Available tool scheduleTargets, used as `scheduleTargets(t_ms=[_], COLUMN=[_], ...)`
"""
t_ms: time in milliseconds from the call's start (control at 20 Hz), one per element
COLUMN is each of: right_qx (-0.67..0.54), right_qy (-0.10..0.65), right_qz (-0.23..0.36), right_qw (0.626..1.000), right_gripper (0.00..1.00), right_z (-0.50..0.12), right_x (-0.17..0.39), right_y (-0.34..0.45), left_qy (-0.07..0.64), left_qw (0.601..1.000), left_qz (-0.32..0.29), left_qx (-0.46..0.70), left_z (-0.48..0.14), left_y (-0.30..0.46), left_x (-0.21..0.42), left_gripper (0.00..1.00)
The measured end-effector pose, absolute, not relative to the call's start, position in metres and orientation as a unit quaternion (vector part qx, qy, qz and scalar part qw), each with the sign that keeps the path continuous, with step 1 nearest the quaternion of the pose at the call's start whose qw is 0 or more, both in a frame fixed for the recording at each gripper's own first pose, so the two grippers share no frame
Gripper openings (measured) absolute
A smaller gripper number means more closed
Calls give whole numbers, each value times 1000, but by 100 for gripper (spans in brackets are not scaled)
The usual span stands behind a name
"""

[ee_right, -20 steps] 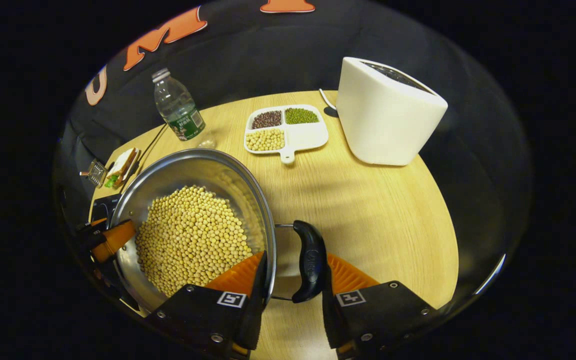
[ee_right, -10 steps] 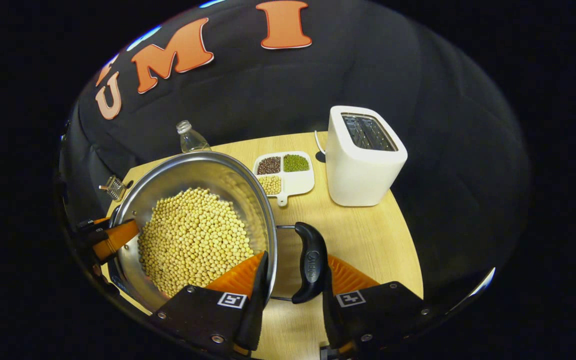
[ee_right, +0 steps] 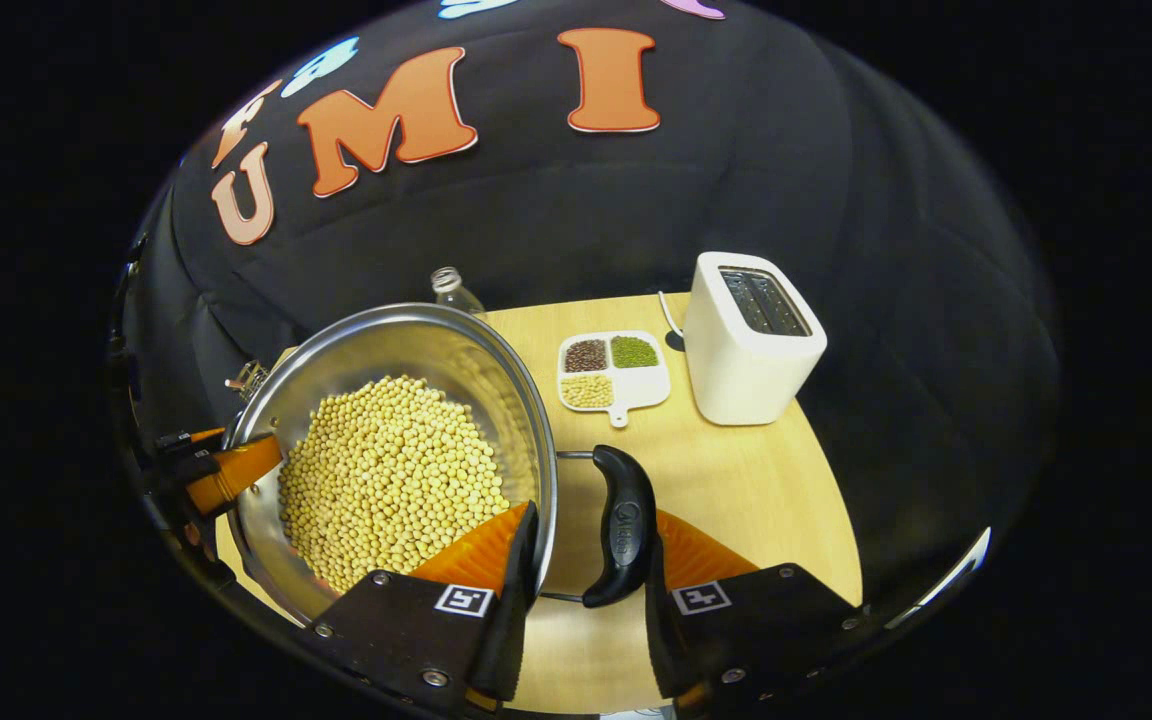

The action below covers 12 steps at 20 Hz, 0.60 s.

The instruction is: First push the handle of the pot to place it horizontally, then grasp the pot with both hands and set it on the induction cooktop.

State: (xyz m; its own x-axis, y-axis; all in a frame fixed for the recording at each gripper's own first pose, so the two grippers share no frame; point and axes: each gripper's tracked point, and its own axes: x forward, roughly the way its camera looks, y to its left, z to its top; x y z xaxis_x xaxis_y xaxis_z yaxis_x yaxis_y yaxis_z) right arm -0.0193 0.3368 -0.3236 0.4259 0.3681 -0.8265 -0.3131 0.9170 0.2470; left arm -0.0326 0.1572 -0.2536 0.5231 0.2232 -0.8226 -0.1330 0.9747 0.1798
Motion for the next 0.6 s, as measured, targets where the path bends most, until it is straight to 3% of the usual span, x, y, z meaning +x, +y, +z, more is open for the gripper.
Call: scheduleTargets(t_ms=[600], right_qx=[38], right_qy=[516], right_qz=[243], right_qw=[820], right_gripper=[51], right_z=[-331], right_x=[-94], right_y=[489], left_qy=[496], left_qw=[852], left_qz=[157], left_qx=[55], left_z=[-234], left_y=[312], left_x=[-118], left_gripper=[64])
